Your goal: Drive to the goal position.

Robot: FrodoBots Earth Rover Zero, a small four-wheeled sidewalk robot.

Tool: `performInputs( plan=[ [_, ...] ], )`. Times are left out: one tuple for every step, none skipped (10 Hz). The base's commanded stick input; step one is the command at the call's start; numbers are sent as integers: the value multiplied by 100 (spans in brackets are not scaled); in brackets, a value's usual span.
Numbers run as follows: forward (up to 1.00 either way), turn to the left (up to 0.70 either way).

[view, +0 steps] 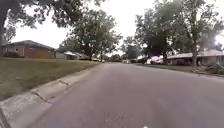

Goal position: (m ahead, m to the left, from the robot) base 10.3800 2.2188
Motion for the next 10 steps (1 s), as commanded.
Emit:
performInputs(
  plan=[
    [70,3],
    [70,3],
    [70,3],
    [70,3],
    [70,3],
    [70,3],
    [70,3],
    [70,3],
    [70,3],
    [70,3]
  ],
)
